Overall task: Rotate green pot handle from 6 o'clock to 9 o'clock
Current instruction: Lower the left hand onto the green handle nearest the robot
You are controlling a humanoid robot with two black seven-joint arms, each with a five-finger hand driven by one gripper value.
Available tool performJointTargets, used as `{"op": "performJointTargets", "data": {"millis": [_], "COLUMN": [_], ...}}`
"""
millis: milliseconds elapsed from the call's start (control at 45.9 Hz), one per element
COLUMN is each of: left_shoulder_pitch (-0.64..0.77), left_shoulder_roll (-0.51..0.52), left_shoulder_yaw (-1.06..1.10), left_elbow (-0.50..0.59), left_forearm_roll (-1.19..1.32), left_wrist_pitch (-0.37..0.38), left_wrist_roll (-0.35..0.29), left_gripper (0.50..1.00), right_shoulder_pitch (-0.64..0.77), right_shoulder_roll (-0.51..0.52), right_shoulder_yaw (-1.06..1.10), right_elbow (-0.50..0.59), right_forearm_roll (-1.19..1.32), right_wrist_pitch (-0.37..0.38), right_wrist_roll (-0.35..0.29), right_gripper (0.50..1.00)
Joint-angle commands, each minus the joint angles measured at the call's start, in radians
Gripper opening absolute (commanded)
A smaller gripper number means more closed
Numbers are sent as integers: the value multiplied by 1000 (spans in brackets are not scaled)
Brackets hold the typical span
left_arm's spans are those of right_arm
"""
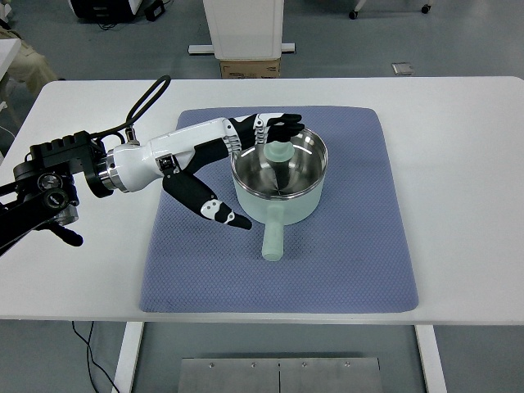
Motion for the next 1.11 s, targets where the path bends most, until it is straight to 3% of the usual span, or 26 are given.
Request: {"op": "performJointTargets", "data": {"millis": [0,283,696,1088], "left_shoulder_pitch": [0,-46,-142,-194], "left_shoulder_roll": [18,41,38,-13], "left_shoulder_yaw": [2,11,86,128], "left_elbow": [-22,-48,-48,-47], "left_forearm_roll": [29,126,218,394], "left_wrist_pitch": [-24,-79,-102,-144], "left_wrist_roll": [0,0,0,0], "left_gripper": [1000,1000,1000,1000], "right_shoulder_pitch": [0,0,0,0], "right_shoulder_roll": [0,0,0,0], "right_shoulder_yaw": [0,0,0,0], "right_elbow": [0,0,0,0], "right_forearm_roll": [0,0,0,0], "right_wrist_pitch": [0,0,0,0], "right_wrist_roll": [0,0,0,0], "right_gripper": [1000,1000,1000,1000]}}
